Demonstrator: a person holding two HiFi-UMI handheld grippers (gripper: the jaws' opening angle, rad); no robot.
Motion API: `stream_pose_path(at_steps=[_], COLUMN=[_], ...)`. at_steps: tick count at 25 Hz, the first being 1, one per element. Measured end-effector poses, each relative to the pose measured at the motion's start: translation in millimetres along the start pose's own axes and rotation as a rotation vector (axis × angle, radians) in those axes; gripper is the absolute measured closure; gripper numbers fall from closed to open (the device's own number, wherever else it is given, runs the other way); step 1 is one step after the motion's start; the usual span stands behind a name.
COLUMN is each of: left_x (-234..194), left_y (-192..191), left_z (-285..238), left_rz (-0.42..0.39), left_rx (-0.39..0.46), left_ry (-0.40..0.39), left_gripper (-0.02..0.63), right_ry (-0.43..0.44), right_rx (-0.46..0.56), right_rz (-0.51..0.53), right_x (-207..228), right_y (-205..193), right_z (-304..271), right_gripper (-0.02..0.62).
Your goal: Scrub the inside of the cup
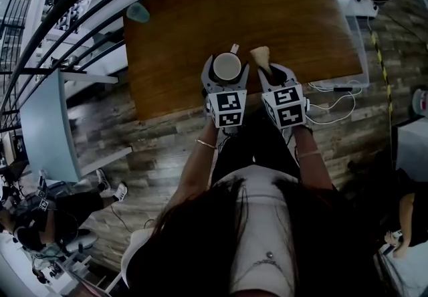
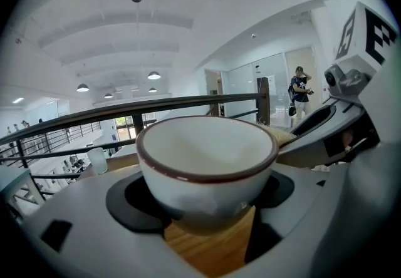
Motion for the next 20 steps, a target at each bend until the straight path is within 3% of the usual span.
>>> stream_pose_path(at_steps=[13,20], left_x=[-4.1,-1.0], left_y=[22.1,34.3], left_z=[-2.3,-11.6], left_rz=[-0.094,-0.184], left_rx=[0.015,0.027], left_ry=[-0.041,-0.05], left_gripper=[0.195,0.195], right_ry=[0.02,0.064], right_rx=[0.079,0.136], right_rz=[0.033,0.05], right_x=[-6.3,-4.1], right_y=[35.4,51.1], right_z=[18.4,35.5], right_gripper=[0.512,0.512])
Point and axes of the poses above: the fingertips, and each gripper's own axes: z backward along the fingers, x to its right, y out of its top, the point moved 7 cm from there along z, backward along the fingers, and after that the axes turned 2 degrees about -z, right-handed, at the moved point
